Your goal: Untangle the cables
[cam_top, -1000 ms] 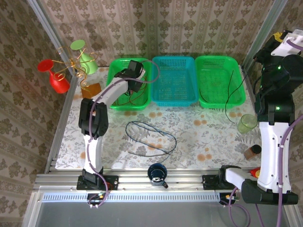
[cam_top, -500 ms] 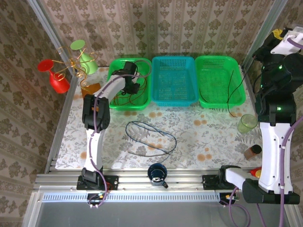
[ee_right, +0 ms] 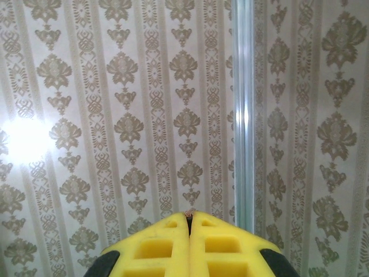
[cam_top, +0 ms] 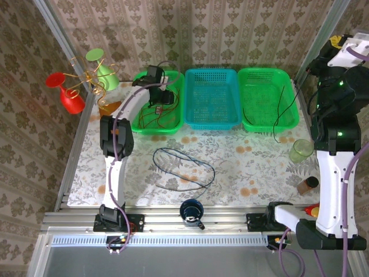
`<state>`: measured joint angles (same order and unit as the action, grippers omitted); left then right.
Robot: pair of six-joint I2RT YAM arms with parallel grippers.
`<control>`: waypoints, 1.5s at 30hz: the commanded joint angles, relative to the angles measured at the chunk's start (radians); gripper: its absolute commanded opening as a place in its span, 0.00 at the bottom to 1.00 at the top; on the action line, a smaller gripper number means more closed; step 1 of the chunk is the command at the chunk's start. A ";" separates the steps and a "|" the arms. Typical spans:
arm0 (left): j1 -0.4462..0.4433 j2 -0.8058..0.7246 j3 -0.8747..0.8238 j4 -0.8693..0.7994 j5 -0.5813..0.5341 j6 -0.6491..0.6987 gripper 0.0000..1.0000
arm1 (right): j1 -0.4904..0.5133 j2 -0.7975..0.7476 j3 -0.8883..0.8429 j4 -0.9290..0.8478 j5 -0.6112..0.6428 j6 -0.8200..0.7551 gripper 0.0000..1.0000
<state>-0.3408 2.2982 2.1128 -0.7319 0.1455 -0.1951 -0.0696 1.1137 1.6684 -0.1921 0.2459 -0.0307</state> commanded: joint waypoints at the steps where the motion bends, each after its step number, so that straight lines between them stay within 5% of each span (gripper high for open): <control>1: 0.004 -0.011 -0.002 -0.042 0.004 -0.002 0.63 | 0.034 0.007 0.052 -0.003 0.004 -0.076 0.00; 4: -0.003 -0.058 -0.007 -0.031 -0.046 0.018 0.73 | 0.050 0.027 0.096 0.001 0.007 -0.101 0.00; 12: -0.048 -0.211 -0.023 -0.029 -0.146 0.065 0.76 | 0.103 0.123 0.241 0.021 0.016 -0.125 0.00; 32: -0.163 -0.741 -0.680 0.191 -0.204 -0.062 0.79 | 0.142 0.549 0.679 0.193 0.118 -0.244 0.00; 38: -0.122 -0.851 -0.742 0.125 -0.169 -0.164 0.80 | 0.143 0.510 0.343 0.311 0.396 -0.357 0.00; 45: -0.139 -0.931 -0.742 0.120 -0.145 -0.186 0.80 | 0.114 0.320 -0.296 0.417 0.372 -0.117 0.00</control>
<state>-0.4698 1.3972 1.3800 -0.5980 -0.0151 -0.3481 0.0578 1.4982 1.4849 0.1558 0.5697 -0.2630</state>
